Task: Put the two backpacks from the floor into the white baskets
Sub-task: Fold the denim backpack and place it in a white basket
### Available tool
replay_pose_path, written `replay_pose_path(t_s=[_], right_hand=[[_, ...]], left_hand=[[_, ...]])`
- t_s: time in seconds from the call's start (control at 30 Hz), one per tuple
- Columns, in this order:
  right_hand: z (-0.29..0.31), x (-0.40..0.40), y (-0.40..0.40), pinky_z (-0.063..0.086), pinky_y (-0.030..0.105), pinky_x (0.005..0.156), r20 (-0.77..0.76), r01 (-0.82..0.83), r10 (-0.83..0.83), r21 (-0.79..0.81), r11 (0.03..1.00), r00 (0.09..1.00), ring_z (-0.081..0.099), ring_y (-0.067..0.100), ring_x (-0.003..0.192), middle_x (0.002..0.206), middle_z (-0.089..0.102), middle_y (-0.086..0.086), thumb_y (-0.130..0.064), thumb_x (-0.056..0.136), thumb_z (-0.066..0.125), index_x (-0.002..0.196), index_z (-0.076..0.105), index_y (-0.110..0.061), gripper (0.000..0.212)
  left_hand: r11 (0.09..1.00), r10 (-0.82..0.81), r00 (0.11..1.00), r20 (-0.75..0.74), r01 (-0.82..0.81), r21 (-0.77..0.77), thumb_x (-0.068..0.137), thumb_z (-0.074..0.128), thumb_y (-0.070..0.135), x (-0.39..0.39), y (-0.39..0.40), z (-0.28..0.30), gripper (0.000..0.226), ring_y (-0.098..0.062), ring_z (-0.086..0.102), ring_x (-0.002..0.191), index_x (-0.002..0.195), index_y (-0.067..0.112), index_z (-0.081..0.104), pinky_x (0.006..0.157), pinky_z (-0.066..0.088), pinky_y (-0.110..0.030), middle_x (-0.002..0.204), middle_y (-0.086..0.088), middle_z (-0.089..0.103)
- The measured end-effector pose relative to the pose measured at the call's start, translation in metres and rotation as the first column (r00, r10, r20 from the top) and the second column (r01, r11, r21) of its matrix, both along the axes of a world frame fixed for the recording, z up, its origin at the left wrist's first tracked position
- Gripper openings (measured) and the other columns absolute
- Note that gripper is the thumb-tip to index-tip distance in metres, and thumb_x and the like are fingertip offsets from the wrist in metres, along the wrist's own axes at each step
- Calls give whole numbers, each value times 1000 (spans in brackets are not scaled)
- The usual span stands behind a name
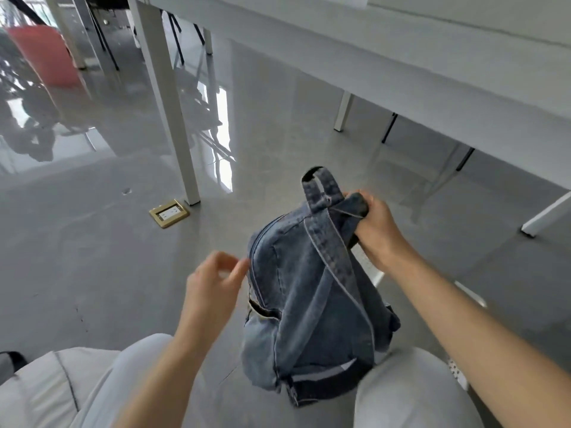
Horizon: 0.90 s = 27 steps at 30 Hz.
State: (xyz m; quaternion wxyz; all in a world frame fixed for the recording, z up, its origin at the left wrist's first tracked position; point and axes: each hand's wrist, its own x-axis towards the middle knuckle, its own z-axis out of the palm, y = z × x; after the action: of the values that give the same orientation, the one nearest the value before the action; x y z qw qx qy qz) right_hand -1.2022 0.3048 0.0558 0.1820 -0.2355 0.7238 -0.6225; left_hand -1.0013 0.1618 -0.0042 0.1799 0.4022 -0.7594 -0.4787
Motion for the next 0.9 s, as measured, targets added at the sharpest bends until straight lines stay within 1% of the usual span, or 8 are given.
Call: replay_pose_path(t_s=[0.17, 0.27, 0.33, 0.53, 0.67, 0.73, 0.83, 0.9], right_hand=[[-1, 32, 8, 57, 33, 73, 53, -103, 111, -129, 986, 992, 70, 13, 86, 88, 76, -15, 19, 79, 58, 59, 68, -34, 58], [-4, 37, 20, 57, 28, 81, -12, -155, 155, -166, 974, 988, 69, 9, 97, 100, 74, -18, 24, 74, 59, 65, 60, -28, 53], [-5, 32, 30, 54, 23, 86, -114, -197, 184, -113, 974, 976, 66, 5, 103, 107, 71, -16, 24, 71, 63, 72, 52, -22, 48], [24, 3, 57, 45, 36, 103, -35, -506, 531, 260, 822, 846, 53, 13, 124, 129, 54, 2, -12, 72, 77, 120, 47, -15, 57], [26, 11, 50, 40, 34, 108, -124, -496, 571, 369, 786, 812, 44, 10, 133, 142, 42, -8, -42, 69, 82, 140, 33, -34, 87], [8, 12, 41, 46, 31, 100, -237, -362, 463, 369, 856, 854, 54, 14, 121, 128, 54, -1, -42, 70, 80, 126, 48, -26, 66], [1, 5, 37, 51, 29, 75, 226, -125, 139, -76, 989, 964, 62, 19, 84, 81, 67, 4, -25, 89, 61, 83, 62, -14, 12], [1, -5, 43, 52, 29, 67, 520, 96, 65, -277, 956, 852, 65, 16, 71, 69, 67, 3, -28, 95, 49, 76, 66, -14, 29]], left_hand=[[904, -379, 920, 101, 392, -169, 84, 67, 42, -37, 7, 21, 64, -11, 47, 121, 140, 21, 43, 104, 40, -32, 133, 8, 49], [902, -386, 921, 54, 389, -189, 86, 68, 30, -48, 2, 18, 19, -17, 55, 74, 91, 12, 62, 67, 42, -30, 86, -4, 66], [931, -356, 931, -79, 346, -114, 87, 68, 22, -47, 1, 19, 27, -17, 42, 59, 72, 6, 54, 57, 34, -29, 64, -2, 51], [935, -112, 884, -453, 248, 252, 90, 61, 7, -52, 14, 53, 26, -18, 42, 64, 68, 15, 49, 59, 33, -34, 65, -5, 46], [929, -222, 848, -480, 334, 160, 83, 61, 5, -70, 30, 82, 11, -18, 49, 69, 77, 10, 53, 62, 39, -36, 72, -10, 53], [938, -283, 843, -457, 343, 52, 79, 59, -3, -79, 44, 93, 18, -16, 46, 65, 75, 11, 49, 59, 38, -33, 70, -6, 51], [936, -334, 831, -445, 347, -54, 76, 69, -3, -81, 51, 91, 25, -6, 50, 62, 79, 15, 53, 58, 42, -20, 71, 4, 56], [914, -395, 820, -415, 397, -85, 74, 79, 7, -74, 46, 73, 32, -2, 60, 80, 96, 21, 60, 73, 47, -16, 90, 5, 65]])
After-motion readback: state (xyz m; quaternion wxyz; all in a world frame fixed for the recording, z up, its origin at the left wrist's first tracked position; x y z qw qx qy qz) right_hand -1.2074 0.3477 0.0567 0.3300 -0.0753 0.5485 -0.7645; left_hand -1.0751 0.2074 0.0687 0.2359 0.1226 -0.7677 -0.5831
